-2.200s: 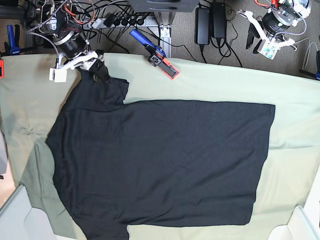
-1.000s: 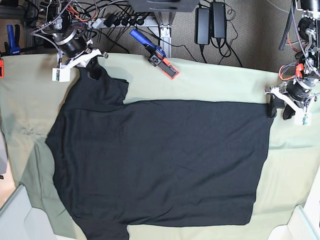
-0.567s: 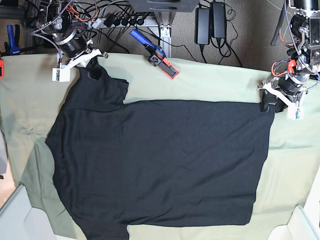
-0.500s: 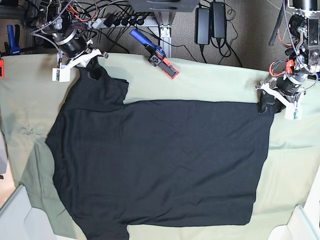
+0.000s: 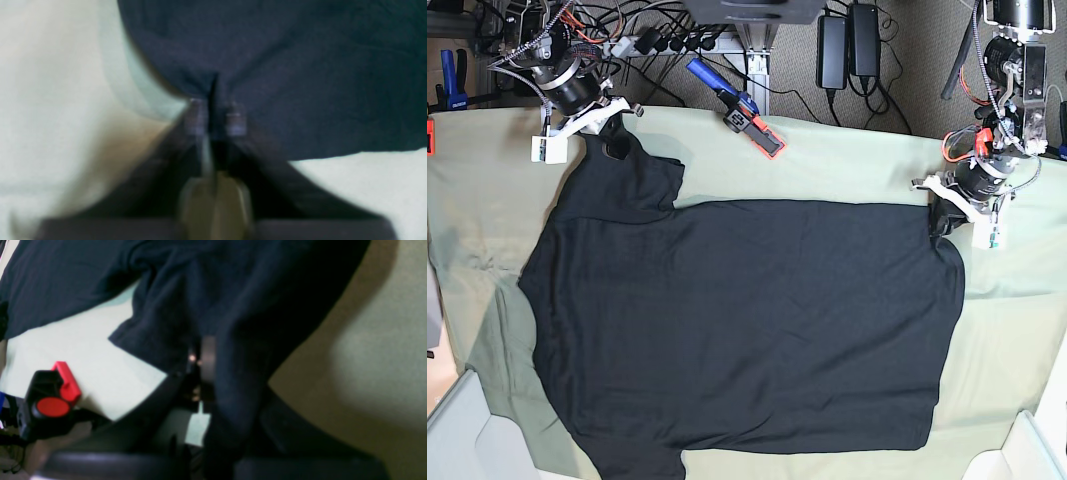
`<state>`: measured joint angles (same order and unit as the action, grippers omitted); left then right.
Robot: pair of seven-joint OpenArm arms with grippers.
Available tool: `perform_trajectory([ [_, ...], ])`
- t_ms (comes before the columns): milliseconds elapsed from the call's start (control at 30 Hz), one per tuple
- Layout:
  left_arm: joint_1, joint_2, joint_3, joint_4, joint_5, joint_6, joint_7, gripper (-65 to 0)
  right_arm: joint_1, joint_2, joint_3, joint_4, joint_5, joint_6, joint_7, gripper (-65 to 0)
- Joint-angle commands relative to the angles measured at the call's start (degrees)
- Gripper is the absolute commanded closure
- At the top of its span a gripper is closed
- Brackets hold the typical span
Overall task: Fold the T-shirt properly
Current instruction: 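Lift the held shirt edge with both grippers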
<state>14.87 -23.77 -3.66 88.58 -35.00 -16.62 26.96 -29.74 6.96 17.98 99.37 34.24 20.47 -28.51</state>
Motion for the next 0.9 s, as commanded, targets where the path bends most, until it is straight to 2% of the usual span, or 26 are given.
perform_trajectory([
  [0, -0.44, -0.87, -0.37, 0.70, 0.87, -0.79, -1.22, 0.0, -0.31, 0.46, 0.17, 0.85, 0.04, 4.37, 0.28, 0.0],
  [67, -0.46, -1.01, -0.39, 0.72, 1.62, -1.68, -1.22, 0.0, -0.28, 0.48, 0.20, 0.87, 0.31, 4.35, -0.02, 0.0],
  [133, -0.44, -1.42, -0.44, 0.98, 0.31, -5.73, -1.09, 0.0, -0.31, 0.68, 0.81, 1.11, 2.32, 4.37, -1.73, 0.0],
  [233, -0.26, -3.17, -0.44, 1.60, -4.92, -12.63, 0.33, 0.0, -0.48, 1.31, 3.28, 2.43, 5.31, 4.37, -7.37, 0.0],
  [333, 0.44, -5.42, -0.44, 2.36, -9.35, -18.84, 0.76, 0.0, -1.68, 2.69, 6.71, 4.48, 9.46, 4.44, -10.38, 0.0],
  [467, 0.50, -6.93, -0.59, 2.97, -11.02, -19.89, 1.42, 0.0, -2.82, 4.31, 10.93, 7.43, 12.55, 6.43, -11.30, 0.0],
  [600, -0.07, -6.86, -0.87, 2.97, -11.02, -20.28, 1.09, 0.0, -2.10, 5.92, 12.13, 9.70, 13.31, 6.60, -11.15, 0.0],
  [867, -8.33, -6.29, -0.85, 1.73, -10.21, -20.31, 0.26, 0.0, 6.80, 7.39, 12.04, 9.44, 10.69, 6.60, -10.27, 0.0],
])
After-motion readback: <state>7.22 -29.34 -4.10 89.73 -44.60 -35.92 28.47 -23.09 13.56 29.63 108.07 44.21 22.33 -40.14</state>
